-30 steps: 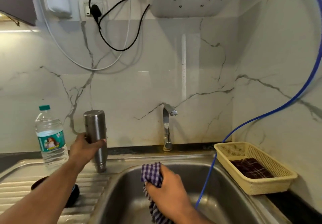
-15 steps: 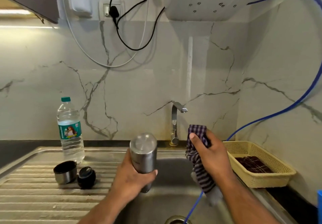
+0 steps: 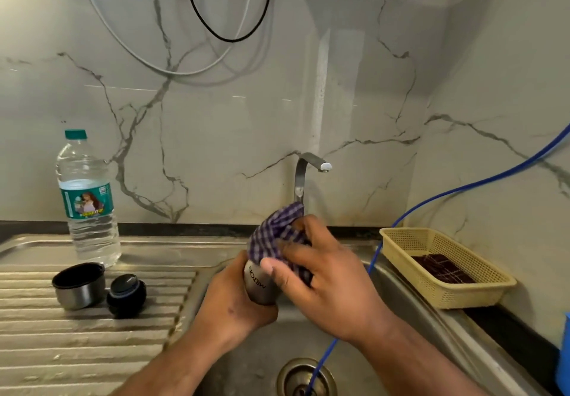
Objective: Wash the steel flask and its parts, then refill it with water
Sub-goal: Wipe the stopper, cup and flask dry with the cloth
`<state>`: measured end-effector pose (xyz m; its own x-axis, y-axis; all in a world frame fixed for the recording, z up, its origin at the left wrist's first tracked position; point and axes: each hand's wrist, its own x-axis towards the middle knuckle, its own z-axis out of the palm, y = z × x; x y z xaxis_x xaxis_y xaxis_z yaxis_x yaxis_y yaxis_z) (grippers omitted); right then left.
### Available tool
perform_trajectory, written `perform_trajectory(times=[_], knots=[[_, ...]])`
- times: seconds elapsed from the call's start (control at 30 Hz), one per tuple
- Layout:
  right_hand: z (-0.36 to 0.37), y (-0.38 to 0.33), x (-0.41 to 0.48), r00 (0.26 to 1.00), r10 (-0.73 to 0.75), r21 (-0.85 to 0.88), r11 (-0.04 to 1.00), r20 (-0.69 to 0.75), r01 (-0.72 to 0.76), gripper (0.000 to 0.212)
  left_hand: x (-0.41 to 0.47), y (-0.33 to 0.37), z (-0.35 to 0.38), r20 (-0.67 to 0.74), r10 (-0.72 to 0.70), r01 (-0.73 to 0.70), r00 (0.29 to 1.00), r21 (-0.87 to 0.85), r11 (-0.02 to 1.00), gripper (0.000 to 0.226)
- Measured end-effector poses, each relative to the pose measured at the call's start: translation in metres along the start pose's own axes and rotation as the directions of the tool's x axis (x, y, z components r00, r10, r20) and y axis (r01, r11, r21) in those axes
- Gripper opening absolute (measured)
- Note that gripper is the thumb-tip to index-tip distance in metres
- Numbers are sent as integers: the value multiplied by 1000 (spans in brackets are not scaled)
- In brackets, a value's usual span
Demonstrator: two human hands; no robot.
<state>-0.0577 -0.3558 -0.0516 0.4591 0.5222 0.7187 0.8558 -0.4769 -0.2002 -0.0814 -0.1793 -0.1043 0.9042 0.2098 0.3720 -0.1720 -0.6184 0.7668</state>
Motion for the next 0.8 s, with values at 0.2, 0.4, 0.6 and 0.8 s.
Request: perform_trajectory(times=[0.2,0.4,0.6,0.8], knots=[[-11,21,4,969,222,158,966,-105,-204,36,-5,12,-4,15,91,-92,996,39,995,62],[-17,18,5,987,154,241,960,-39,-140,28,-3,11,-6,5,73,-73,997,19,997,65],[-17,7,3,995,92,287,953,37,-98,26,-3,10,-6,12,74,-75,997,31,997,65],[-33,27,7,954,291,260,929,-69,-265,26,-2,16,-9,30,114,-116,993,66,991,72]])
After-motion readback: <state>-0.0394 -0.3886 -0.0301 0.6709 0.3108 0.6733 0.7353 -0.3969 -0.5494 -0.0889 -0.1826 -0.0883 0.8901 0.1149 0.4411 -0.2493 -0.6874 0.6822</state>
